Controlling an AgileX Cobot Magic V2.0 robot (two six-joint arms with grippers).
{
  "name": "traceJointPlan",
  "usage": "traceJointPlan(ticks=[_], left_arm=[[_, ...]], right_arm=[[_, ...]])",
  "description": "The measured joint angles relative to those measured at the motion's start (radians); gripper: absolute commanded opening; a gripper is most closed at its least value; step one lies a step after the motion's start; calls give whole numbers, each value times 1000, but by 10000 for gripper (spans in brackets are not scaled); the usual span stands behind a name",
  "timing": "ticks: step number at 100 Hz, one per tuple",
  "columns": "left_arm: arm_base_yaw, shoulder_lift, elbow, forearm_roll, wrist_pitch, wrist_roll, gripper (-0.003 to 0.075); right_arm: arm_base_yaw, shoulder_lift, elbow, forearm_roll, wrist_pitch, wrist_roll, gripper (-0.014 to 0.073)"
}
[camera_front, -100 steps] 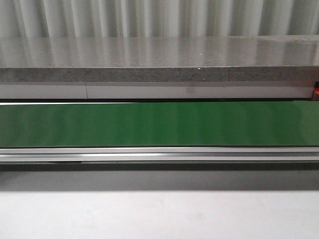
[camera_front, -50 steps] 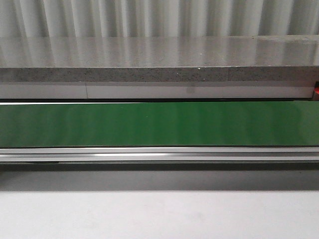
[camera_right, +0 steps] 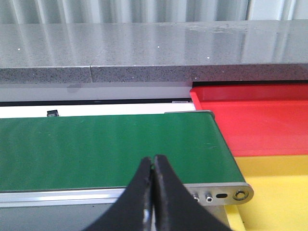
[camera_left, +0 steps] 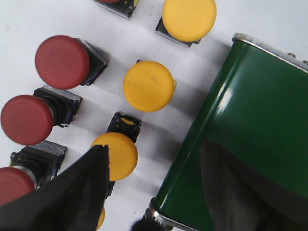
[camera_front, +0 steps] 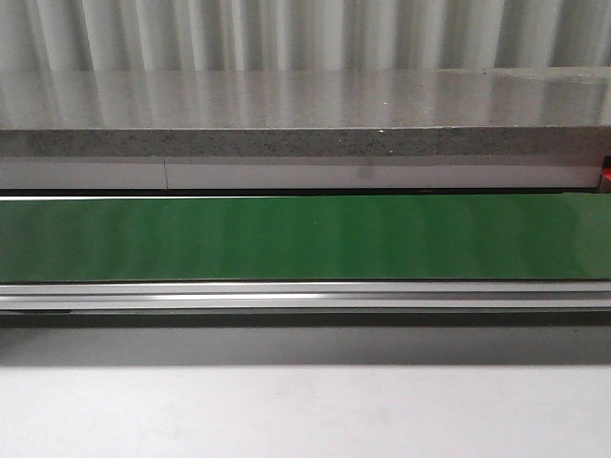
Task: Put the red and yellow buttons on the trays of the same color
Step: 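Close the left gripper around the yellow-capped button and lift it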
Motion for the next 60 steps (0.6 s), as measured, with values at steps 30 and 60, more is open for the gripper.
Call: traceJointPlan(ticks=[30,60], left_arm=[[0,151,-121,0,59,5,398],[2,189,-129,8,60,12,398]], right_arm=[[0,0,0,0,0,0,-67],[0,0,0,0,0,0,-67]])
